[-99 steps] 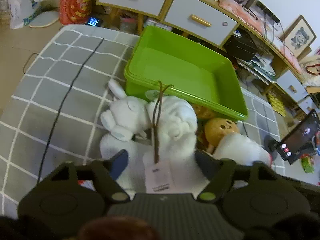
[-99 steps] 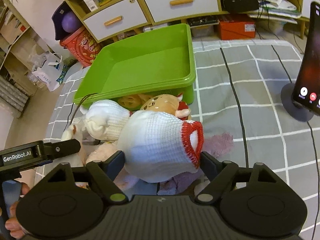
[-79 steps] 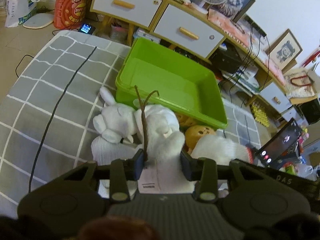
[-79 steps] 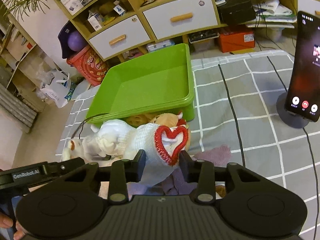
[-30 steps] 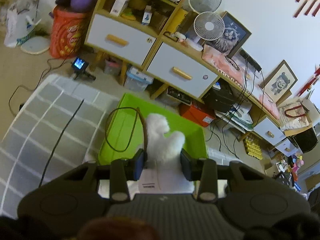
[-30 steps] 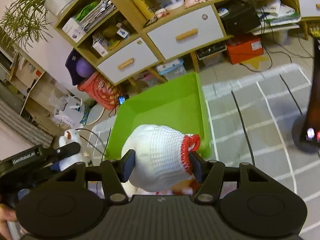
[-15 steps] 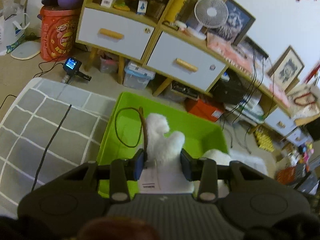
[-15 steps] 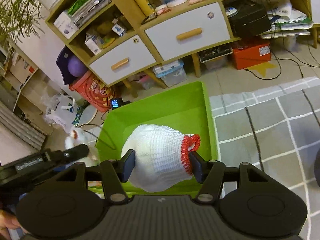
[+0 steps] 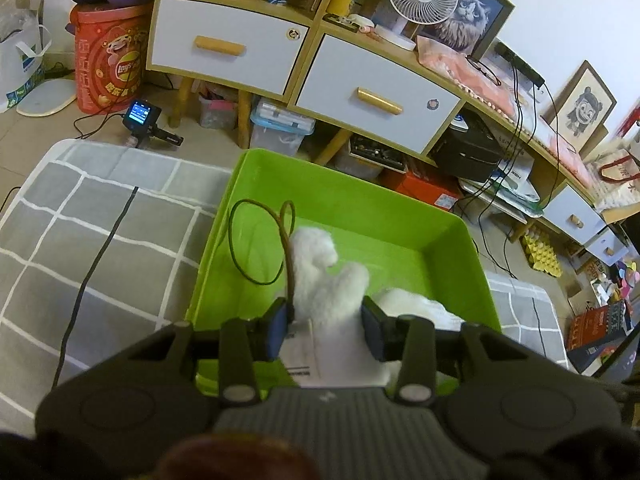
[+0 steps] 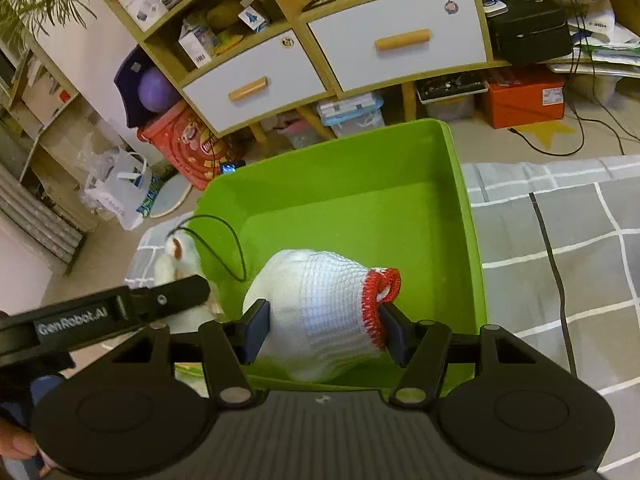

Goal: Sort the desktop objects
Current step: 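Carry both plushes over the green bin, lower them in and open both tools, then reach left tool to the white plush pile while right grasps the burger plush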

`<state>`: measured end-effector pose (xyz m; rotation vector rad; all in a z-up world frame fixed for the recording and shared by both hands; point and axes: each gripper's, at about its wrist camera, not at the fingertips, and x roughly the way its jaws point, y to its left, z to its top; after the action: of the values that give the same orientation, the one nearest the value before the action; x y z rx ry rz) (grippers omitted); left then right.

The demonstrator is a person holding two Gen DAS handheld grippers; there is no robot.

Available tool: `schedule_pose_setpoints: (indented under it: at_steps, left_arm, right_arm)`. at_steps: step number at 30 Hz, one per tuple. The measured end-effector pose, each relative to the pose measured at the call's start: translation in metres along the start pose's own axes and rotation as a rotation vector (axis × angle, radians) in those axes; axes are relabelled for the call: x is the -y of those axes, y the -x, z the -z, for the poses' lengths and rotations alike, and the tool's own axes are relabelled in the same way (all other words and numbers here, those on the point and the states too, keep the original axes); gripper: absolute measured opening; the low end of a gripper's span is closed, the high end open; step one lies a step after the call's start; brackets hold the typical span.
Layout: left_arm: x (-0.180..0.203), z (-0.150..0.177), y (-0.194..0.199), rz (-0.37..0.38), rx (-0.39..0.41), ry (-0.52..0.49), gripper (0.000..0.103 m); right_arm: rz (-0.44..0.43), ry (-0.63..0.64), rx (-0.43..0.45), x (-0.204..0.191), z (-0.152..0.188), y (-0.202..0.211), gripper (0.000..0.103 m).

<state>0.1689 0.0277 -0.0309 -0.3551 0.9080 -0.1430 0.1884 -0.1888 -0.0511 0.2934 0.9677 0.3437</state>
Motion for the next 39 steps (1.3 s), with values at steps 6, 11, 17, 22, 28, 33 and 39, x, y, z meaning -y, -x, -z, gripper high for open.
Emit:
schedule_pose_setpoints:
  at_steps: [6, 11, 17, 22, 28, 33, 39]
  left_arm:
    - [-0.001, -0.001, 0.0, 0.004, 0.005, 0.005, 0.041]
    - [-0.001, -0.002, -0.001, -0.001, 0.001, 0.016, 0.044]
    - [-0.001, -0.001, 0.001, 0.016, -0.006, 0.035, 0.062]
    - [0.002, 0.001, 0.005, 0.016, -0.009, 0.032, 0.068]
    - [0.008, 0.002, 0.015, 0.021, -0.036, 0.022, 0.079]
    - [0.015, 0.003, 0.038, 0.019, -0.042, 0.014, 0.098]
    - [0.02, 0.008, 0.069, 0.025, -0.056, -0.008, 0.102]
  right_arm:
    - [-0.001, -0.009, 0.001, 0.004, -0.001, 0.004, 0.059]
    - [-0.024, -0.018, 0.005, 0.005, -0.005, 0.008, 0.06]
    - [-0.02, -0.018, 0.005, 0.006, -0.005, 0.013, 0.06]
    - [-0.036, -0.016, 0.011, 0.004, -0.007, 0.023, 0.065]
    - [-0.025, -0.001, -0.017, -0.003, -0.007, 0.037, 0.071]
    - [-0.009, -0.003, -0.024, -0.008, -0.006, 0.061, 0.075]
    - [-0.012, -0.035, -0.031, -0.012, 0.006, 0.088, 0.082]
